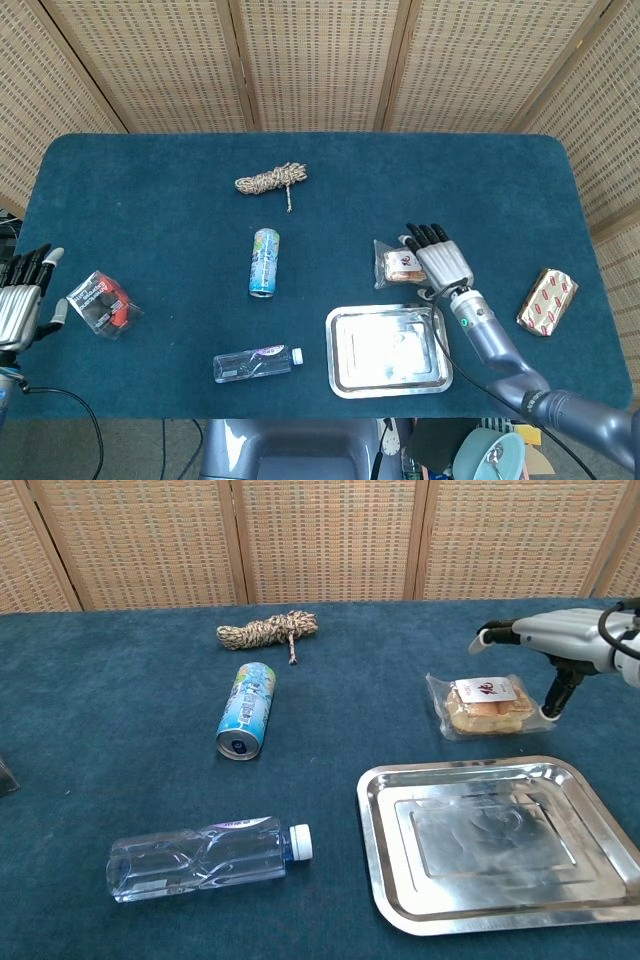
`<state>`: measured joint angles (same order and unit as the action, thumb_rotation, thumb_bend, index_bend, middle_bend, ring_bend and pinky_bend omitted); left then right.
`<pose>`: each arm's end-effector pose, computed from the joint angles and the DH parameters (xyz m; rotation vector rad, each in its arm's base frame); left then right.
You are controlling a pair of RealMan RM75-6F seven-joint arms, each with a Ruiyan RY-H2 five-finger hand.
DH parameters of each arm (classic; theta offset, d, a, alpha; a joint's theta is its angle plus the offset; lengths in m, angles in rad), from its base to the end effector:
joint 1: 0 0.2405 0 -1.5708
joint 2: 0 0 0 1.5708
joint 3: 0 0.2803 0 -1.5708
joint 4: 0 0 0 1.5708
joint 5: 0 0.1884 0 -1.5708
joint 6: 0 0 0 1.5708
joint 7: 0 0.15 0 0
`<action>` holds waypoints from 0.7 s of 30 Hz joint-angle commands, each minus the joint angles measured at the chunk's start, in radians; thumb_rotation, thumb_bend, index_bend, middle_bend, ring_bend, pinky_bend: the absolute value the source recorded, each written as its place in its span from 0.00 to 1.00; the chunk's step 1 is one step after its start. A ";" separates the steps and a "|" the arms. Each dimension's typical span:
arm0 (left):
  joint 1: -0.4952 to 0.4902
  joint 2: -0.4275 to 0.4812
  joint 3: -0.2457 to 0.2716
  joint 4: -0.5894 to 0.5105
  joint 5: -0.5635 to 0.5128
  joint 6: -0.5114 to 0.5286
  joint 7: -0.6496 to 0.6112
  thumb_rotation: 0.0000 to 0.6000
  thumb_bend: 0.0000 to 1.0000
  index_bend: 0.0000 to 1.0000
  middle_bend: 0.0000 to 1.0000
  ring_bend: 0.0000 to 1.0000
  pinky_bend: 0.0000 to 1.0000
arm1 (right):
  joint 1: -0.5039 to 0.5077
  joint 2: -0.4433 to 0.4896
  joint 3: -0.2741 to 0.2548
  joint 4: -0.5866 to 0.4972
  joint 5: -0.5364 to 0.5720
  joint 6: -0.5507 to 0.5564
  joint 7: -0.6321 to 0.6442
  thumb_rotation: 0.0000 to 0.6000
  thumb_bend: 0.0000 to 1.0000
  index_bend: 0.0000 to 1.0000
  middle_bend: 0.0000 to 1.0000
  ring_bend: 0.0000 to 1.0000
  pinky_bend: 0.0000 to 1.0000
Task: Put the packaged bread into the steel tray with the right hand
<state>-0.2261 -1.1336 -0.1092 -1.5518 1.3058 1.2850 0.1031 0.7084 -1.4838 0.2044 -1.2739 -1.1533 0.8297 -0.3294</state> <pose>-0.3361 0.2447 0.1836 -1.4072 -0.9041 -0.7427 -0.2250 -0.3938 0.0390 1.8369 -0.8259 0.7073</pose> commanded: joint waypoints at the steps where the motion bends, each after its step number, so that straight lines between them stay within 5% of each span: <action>1: -0.001 0.001 -0.001 0.003 -0.005 -0.004 -0.003 1.00 0.50 0.00 0.00 0.00 0.00 | 0.018 -0.015 0.000 0.029 0.012 -0.024 0.010 1.00 0.15 0.11 0.00 0.00 0.00; 21: -0.010 -0.018 -0.004 0.056 -0.026 -0.028 -0.045 1.00 0.50 0.00 0.00 0.00 0.00 | 0.085 -0.077 -0.018 0.160 0.048 -0.102 0.017 1.00 0.15 0.11 0.00 0.00 0.00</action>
<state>-0.2364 -1.1484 -0.1134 -1.4995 1.2802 1.2577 0.0613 0.7883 -1.5537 0.1897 -1.1232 -1.1069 0.7326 -0.3114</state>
